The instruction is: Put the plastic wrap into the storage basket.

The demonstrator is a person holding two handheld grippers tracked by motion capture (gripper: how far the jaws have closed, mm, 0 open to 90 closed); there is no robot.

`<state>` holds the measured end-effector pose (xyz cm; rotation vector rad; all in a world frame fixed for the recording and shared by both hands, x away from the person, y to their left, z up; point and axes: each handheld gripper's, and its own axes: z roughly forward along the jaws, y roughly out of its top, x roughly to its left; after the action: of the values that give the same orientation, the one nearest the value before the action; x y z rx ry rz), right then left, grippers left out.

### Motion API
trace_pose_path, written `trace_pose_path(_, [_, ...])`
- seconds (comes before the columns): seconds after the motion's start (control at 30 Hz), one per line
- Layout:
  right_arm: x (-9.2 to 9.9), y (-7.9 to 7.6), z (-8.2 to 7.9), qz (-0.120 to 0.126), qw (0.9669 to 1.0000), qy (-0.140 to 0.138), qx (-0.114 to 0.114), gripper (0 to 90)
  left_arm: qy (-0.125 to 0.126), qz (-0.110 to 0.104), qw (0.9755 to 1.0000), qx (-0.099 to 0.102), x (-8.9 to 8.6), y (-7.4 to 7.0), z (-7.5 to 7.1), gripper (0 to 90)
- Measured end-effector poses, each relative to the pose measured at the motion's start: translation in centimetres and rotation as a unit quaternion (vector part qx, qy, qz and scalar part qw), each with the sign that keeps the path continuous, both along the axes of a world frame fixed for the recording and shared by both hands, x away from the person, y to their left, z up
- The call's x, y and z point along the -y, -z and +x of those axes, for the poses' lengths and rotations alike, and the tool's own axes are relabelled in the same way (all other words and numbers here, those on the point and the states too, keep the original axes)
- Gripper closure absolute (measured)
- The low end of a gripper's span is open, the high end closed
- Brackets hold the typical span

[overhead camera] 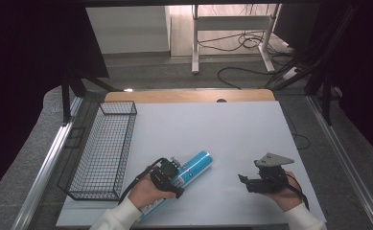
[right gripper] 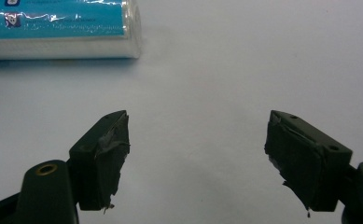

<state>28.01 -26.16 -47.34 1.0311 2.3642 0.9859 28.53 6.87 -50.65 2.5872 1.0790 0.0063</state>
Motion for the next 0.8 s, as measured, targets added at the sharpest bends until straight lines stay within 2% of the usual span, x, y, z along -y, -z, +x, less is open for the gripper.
trace_pose_path(0.23, [0.2,0.1,0.1,0.000,1.0000,0.005,0.000,22.3,0.005,0.007,0.9999,0.007,0.1,-0.3,-0.1,31.3])
trace_pose_path(0.47, [0.3,0.0,0.1,0.004,0.9999,0.011,0.003,22.5,0.001,-0.004,1.0000,0.005,-0.3,-0.5,0.2,31.6])
trace_pose_path(0.8, [0.6,0.0,0.1,0.005,0.9998,0.016,0.006,22.6,-0.010,-0.025,0.9995,0.016,-2.0,-2.9,0.6,31.6])
